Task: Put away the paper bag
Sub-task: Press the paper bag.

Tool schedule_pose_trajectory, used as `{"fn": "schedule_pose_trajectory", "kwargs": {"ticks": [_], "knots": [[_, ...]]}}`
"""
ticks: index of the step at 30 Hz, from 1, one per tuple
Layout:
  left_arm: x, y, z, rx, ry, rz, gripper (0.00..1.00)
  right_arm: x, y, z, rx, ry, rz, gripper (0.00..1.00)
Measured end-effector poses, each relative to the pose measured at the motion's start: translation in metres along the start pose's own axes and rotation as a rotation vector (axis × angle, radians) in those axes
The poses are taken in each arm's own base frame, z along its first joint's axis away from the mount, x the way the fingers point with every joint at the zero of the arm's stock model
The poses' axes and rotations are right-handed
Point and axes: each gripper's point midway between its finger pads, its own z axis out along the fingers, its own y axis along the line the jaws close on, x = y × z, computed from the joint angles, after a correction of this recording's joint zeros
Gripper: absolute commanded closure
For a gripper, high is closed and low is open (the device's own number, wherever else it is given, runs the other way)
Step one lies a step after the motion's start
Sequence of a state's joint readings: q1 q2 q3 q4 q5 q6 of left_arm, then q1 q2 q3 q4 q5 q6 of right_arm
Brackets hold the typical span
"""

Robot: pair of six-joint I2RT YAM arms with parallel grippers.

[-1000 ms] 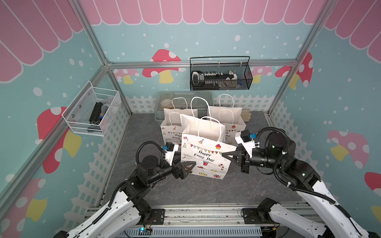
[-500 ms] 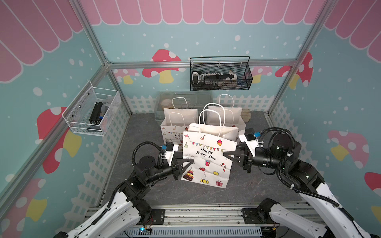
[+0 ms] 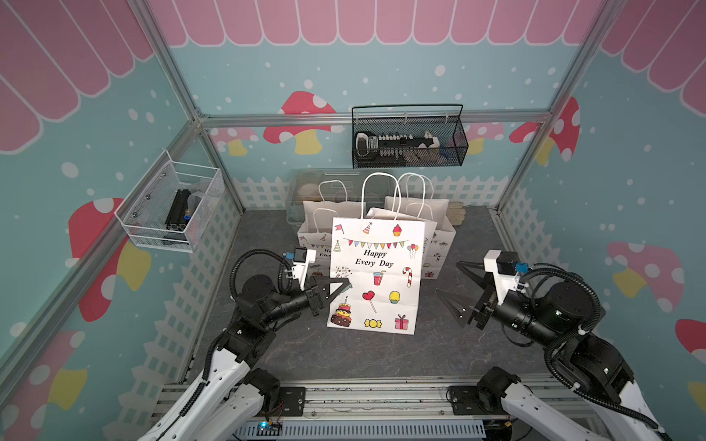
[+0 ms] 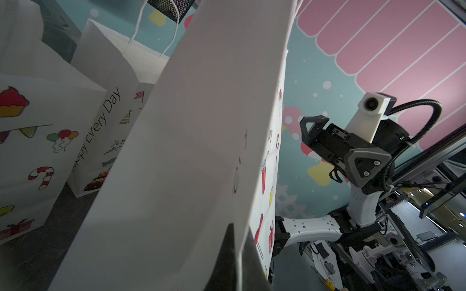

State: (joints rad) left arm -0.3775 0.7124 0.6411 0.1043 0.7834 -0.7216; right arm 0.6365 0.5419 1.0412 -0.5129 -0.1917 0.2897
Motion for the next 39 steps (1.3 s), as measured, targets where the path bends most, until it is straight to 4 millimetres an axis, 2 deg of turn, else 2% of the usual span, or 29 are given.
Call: {"fn": "schedule_pose_trajectory", "kwargs": {"ticks": [4,8,12,15,24,33,39], "knots": [[-0.019,-0.012,-0.004,0.055,-0.020,-0.018,0.98,0.027,-0.014,0.009,0.059,0.063,0.020,0.01],[-0.028,-0.030,-0.004,0.131,-0.012,-0.025,0.98,0.054,-0.023,0.018,0.088,0.138,0.041,0.01],[-0.033,-0.044,-0.006,0.180,-0.014,-0.025,0.98,0.068,-0.024,0.028,0.083,0.181,0.051,0.01],[-0.036,-0.050,-0.007,0.202,-0.020,-0.027,0.98,0.076,-0.017,0.039,0.028,0.202,0.071,0.01],[-0.040,-0.061,-0.012,0.230,-0.037,-0.022,0.97,0.071,0.020,0.064,-0.215,0.180,0.165,0.01],[-0.038,-0.065,-0.008,0.269,-0.040,-0.031,0.98,0.049,0.034,0.067,-0.310,0.109,0.205,0.01],[-0.039,-0.062,-0.007,0.271,-0.055,-0.042,0.99,0.049,0.040,0.061,-0.337,0.110,0.208,0.01]]}}
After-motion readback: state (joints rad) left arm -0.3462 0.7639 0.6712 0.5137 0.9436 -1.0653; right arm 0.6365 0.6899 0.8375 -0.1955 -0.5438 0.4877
